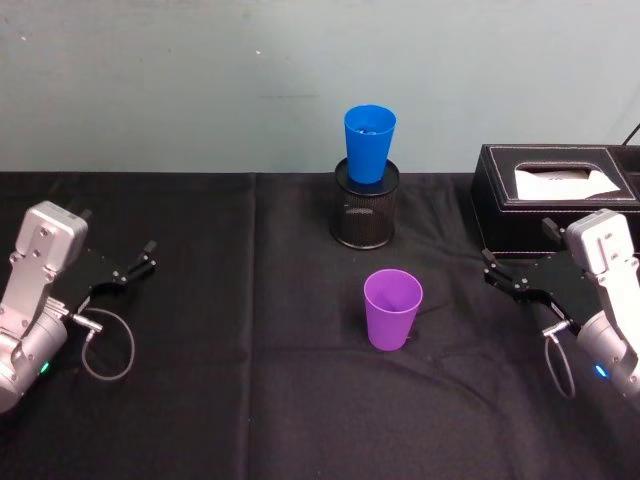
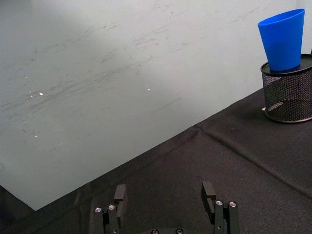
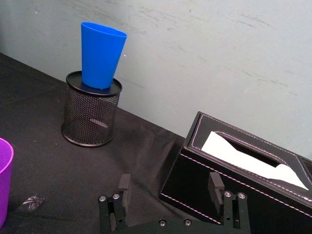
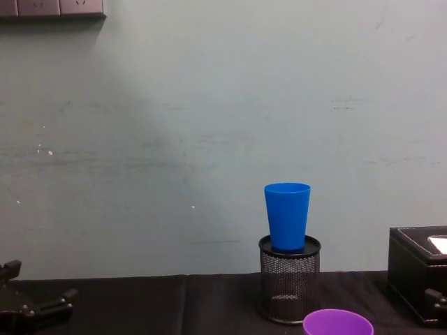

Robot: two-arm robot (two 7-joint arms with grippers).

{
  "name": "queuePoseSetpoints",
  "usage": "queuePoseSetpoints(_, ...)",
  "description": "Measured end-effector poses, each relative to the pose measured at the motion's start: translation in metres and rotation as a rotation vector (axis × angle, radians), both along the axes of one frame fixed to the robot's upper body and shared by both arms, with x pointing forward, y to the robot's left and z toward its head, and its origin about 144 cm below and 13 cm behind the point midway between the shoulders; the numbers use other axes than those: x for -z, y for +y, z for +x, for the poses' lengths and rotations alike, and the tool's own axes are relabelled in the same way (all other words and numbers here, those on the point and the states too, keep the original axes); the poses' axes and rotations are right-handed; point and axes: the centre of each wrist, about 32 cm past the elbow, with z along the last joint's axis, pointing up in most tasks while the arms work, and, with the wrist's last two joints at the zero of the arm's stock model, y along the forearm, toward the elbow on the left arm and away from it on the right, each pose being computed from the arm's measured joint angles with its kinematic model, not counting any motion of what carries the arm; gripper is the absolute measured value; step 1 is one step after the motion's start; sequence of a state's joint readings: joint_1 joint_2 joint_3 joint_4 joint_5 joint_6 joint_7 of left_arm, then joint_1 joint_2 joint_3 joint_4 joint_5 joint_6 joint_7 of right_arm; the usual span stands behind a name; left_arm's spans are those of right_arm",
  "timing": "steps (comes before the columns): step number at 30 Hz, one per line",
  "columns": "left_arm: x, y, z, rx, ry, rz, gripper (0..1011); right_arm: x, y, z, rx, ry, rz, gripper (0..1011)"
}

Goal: Pick up one cup with a gripper and tap it against the other cup.

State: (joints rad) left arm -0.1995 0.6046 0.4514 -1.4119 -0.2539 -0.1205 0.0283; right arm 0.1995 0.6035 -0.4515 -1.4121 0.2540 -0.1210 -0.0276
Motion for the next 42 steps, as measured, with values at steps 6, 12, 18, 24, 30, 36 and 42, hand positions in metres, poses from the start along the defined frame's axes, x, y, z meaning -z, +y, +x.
queuePoseSetpoints(6,0.0000,0.0000,0.0000,0.000,0.000,0.000,1000,-0.0001,-0.0002,0.0000,0.001,0.000,0.000,1003)
queuePoseSetpoints(12,0.0000,0.0000,0.0000,0.000,0.000,0.000,1000,-0.0001,-0.0004,0.0000,0.001,0.000,-0.001,1003)
queuePoseSetpoints(18,0.0000,0.0000,0.0000,0.000,0.000,0.000,1000,-0.0001,-0.0005,0.0000,0.001,0.000,-0.001,1003)
queuePoseSetpoints(24,0.0000,0.0000,0.0000,0.000,0.000,0.000,1000,-0.0001,-0.0005,0.0000,0.001,0.000,-0.001,1003)
queuePoseSetpoints(30,0.0000,0.0000,0.0000,0.000,0.000,0.000,1000,-0.0001,-0.0005,0.0000,0.001,0.000,-0.001,1003)
queuePoseSetpoints(36,0.0000,0.0000,0.0000,0.000,0.000,0.000,1000,-0.0001,-0.0005,0.0000,0.001,0.000,-0.001,1003)
queuePoseSetpoints(42,0.0000,0.0000,0.0000,0.000,0.000,0.000,1000,-0.0001,-0.0005,0.0000,0.001,0.000,-0.001,1003)
